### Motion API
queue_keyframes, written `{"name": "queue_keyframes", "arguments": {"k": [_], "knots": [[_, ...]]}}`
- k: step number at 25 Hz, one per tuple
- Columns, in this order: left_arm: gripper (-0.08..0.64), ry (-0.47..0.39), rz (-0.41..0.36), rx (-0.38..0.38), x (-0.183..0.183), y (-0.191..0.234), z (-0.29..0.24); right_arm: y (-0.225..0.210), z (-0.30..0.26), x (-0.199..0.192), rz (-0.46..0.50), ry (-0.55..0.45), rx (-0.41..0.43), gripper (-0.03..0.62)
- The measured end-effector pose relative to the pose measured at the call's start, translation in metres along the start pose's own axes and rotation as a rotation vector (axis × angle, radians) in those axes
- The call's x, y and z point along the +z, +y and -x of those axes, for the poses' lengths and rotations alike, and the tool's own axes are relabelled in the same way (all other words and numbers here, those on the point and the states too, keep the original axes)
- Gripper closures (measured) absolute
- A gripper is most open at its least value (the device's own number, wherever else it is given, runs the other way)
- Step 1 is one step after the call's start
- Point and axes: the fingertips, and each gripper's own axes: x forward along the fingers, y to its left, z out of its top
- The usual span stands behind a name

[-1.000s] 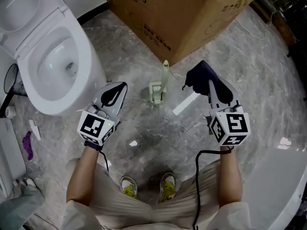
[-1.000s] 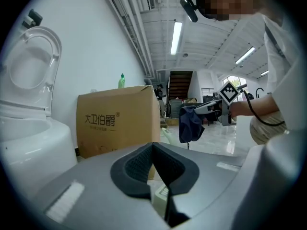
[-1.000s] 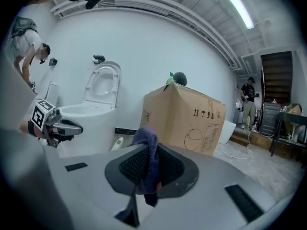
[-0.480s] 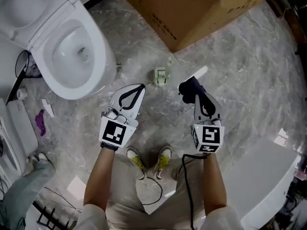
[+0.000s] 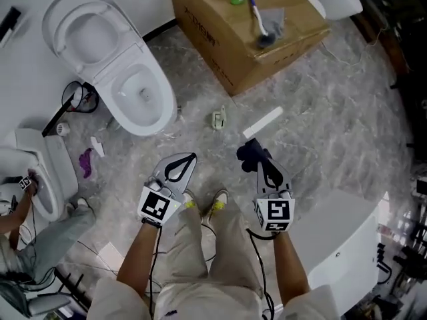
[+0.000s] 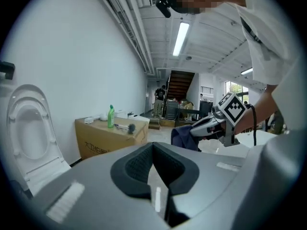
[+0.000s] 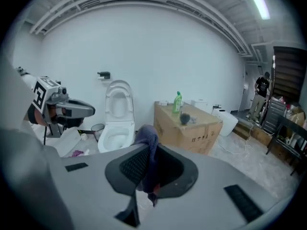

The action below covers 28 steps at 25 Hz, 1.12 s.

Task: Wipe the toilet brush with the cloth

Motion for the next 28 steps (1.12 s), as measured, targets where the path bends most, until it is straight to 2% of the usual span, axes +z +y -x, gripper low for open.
{"name": "queue_keyframes", "arguments": {"k": [5,8,11,14,19,22,24,28], "knots": [[0.563,-0.021,0.023,0.016,0.1,-0.023,0.042,-0.008,0.073,0.112,-0.048,-0.089,0.01,0.554],[0.563,-0.021,0.058,0.048,0.14,-0.029,0.064,-0.012,0.114,0.164,-0.037,-0.153,-0.001,0.554],[0.563,-0.037,0.044,0.089,0.173,-0.024,0.077,-0.007,0.14,0.203,-0.024,-0.213,-0.016,0.554],[0.561,-0.124,0.029,0.149,0.214,-0.023,0.096,0.004,0.163,0.23,-0.022,-0.244,0.012,0.554],[0.561,-0.176,-0.012,0.173,0.264,-0.037,0.126,0.024,0.2,0.266,0.027,-0.304,0.055,0.555],[0.561,-0.224,-0.003,0.213,0.291,-0.032,0.139,0.025,0.212,0.283,0.061,-0.336,0.063,0.555],[0.561,-0.239,-0.007,0.237,0.299,-0.026,0.151,0.028,0.212,0.286,0.052,-0.348,0.072,0.555],[0.561,-0.219,-0.046,0.249,0.3,-0.025,0.168,0.028,0.213,0.283,0.002,-0.364,0.08,0.555]]}}
